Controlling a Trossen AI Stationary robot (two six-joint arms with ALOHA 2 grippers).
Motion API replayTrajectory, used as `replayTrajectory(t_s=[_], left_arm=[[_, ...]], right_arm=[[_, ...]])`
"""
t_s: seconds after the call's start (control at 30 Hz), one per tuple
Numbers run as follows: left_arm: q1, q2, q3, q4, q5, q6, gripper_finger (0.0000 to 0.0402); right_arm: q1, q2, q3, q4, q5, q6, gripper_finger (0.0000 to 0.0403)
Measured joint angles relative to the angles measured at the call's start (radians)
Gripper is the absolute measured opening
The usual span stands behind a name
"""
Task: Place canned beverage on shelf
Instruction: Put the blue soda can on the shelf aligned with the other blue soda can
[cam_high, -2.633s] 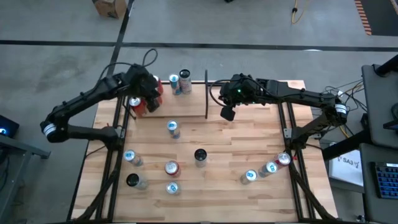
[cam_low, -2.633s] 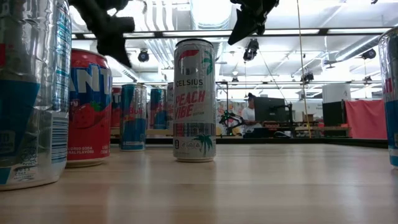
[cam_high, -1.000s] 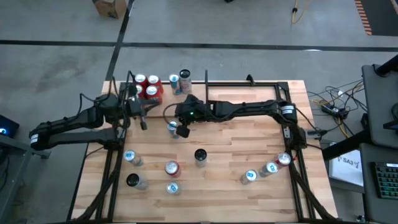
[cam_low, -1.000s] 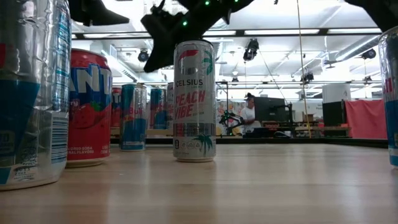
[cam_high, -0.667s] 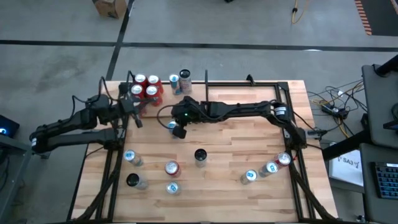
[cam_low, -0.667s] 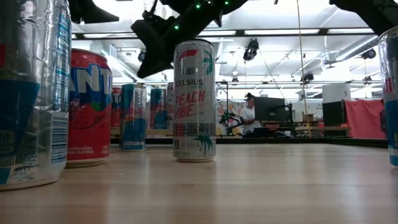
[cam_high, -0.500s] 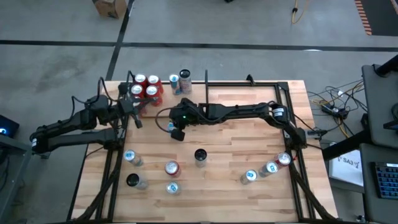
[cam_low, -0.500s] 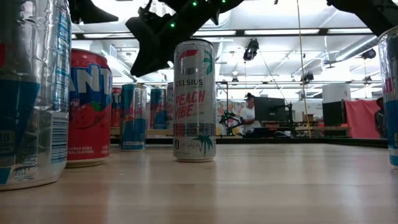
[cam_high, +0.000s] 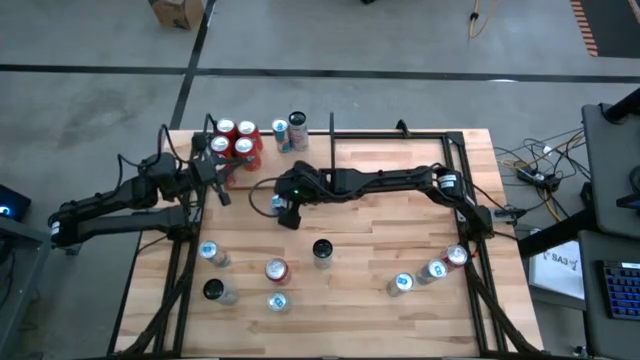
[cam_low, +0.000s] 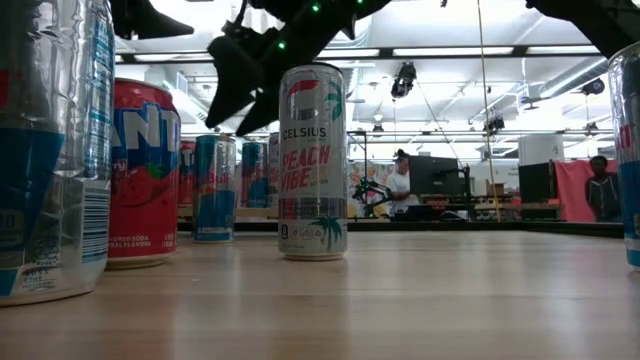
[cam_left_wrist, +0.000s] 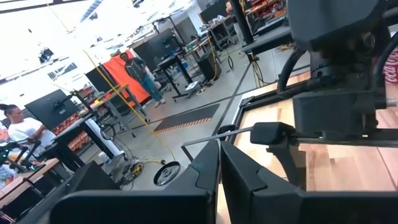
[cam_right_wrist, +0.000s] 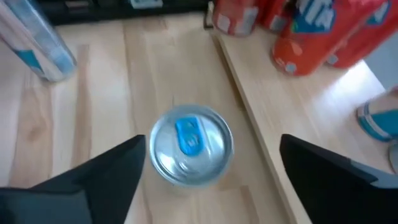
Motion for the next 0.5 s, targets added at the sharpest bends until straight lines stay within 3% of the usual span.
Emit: replayTrajectory(t_s=[0.5], left_arm=[[0.000,0.038,-0.002,0.023,0.000,-0.002,0.0000]], right_arm=[[-0.001,0.015,-0.047,0.067,-0.062,0.015,0.0376]])
